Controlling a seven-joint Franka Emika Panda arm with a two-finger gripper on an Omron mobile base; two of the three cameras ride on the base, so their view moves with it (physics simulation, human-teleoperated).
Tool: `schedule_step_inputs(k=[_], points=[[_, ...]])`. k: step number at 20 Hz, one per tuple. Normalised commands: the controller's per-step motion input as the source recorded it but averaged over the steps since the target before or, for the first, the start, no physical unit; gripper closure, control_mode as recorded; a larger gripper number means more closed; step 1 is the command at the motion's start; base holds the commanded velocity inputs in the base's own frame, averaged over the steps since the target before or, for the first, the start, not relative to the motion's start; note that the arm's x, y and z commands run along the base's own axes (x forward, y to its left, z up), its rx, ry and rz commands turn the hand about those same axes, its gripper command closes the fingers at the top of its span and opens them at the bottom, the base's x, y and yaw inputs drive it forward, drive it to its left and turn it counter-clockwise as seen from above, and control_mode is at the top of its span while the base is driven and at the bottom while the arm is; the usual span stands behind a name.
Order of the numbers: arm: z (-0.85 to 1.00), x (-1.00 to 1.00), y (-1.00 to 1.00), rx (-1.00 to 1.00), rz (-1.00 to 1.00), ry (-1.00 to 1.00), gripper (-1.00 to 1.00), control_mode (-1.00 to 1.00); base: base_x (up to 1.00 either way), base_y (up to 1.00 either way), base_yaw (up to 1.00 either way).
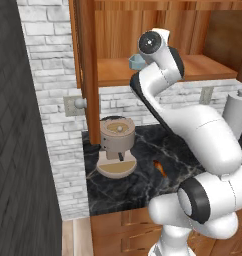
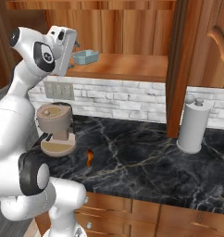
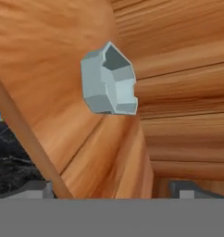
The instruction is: Retrieve the tupperware from the cabinet, then place the raw meat into the tupperware to avoid contamination.
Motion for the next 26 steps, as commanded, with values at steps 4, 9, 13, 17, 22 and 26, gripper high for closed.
schedule_step_inputs(k=[4,9,13,17,22,26], points=[[0.00,0.69,0.41,0.00,0.00,0.00,-1.00,-1.00,0.00,0.00,0.00],[0.00,0.62,0.30,0.00,0.00,0.00,-1.00,-1.00,0.00,0.00,0.00],[0.00,0.53,0.12,0.00,0.00,0.00,-1.00,-1.00,0.00,0.00,0.00],[-0.05,0.18,0.02,0.00,0.00,0.00,-1.00,-1.00,0.00,0.00,0.00],[-0.15,-0.12,0.00,0.00,-0.03,0.00,-1.00,-1.00,0.00,0.00,0.00],[-0.19,-0.09,-0.02,0.00,-0.03,0.00,-1.00,-1.00,0.00,0.00,0.00]])
